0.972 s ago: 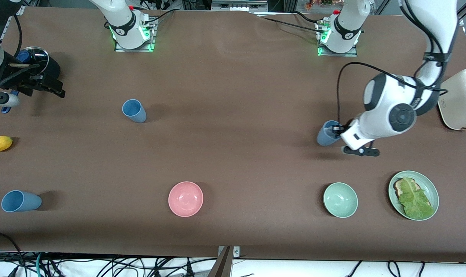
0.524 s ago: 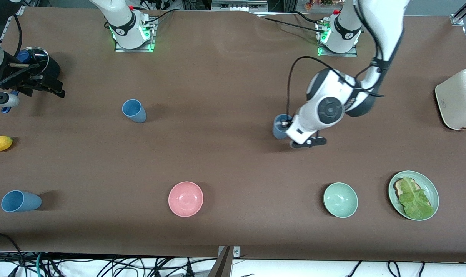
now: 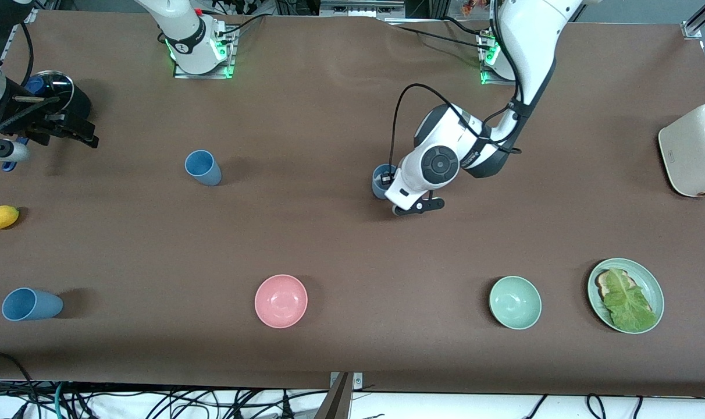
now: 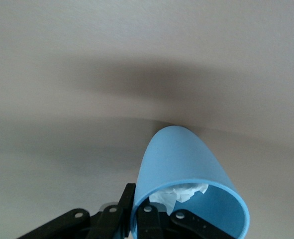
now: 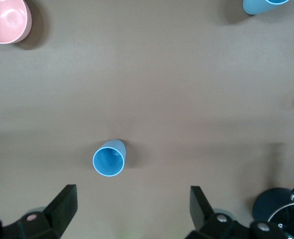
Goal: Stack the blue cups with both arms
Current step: 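Carry the blue cup with the left gripper to mid-table and release, then withdraw the left gripper while the right gripper reaches the other cup, then lower the right gripper around the second blue cup and close it, then lift the blue cup with the right gripper over the tissue cup, then lower the held cup into the tissue cup and open the right gripper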
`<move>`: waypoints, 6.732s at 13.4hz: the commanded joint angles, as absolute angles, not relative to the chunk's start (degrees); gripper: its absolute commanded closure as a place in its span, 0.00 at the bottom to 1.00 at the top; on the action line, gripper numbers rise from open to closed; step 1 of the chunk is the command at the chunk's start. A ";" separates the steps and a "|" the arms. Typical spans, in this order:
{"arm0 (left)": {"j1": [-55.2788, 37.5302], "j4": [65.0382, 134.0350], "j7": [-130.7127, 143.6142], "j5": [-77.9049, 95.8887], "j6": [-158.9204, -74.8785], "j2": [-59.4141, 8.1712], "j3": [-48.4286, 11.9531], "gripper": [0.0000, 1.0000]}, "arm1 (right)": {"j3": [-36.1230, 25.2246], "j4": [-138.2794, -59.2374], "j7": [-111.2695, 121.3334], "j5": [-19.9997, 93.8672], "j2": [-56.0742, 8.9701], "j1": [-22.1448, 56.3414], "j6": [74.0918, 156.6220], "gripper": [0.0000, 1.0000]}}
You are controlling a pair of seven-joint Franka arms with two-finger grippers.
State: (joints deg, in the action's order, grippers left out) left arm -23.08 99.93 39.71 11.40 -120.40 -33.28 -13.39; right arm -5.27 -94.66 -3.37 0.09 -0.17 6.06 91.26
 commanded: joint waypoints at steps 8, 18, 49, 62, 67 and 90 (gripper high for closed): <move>-19.35 93.10 40.52 11.35 -104.38 -24.71 -11.95 0.00 | -5.36 -93.43 -2.99 -0.44 -0.09 5.36 91.14 0.00; -2.47 77.34 13.89 0.70 -82.01 -16.44 -11.95 0.00 | -4.75 -94.22 -1.41 -0.53 -5.09 8.69 88.50 0.00; -0.79 98.00 11.51 0.09 -91.67 1.05 -6.33 0.00 | -1.76 -139.75 -0.53 3.51 -4.57 10.02 135.09 0.69; -0.79 98.00 11.51 0.09 -91.58 1.14 -6.33 0.00 | 0.17 -115.08 -1.14 9.46 -10.18 10.54 114.90 1.00; -0.79 97.91 11.51 0.09 -91.58 1.14 -6.33 0.00 | 0.44 -101.99 -17.01 11.16 -15.89 20.54 109.09 1.00; -0.70 98.00 11.51 0.09 -91.41 1.14 -6.24 0.00 | -1.32 -73.39 -61.52 12.83 -36.38 50.01 107.75 1.00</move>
State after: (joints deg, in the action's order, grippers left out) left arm -1.04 98.68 12.05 2.00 -92.36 0.86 -5.89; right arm -0.91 -75.51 -61.44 12.23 -35.44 49.89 107.80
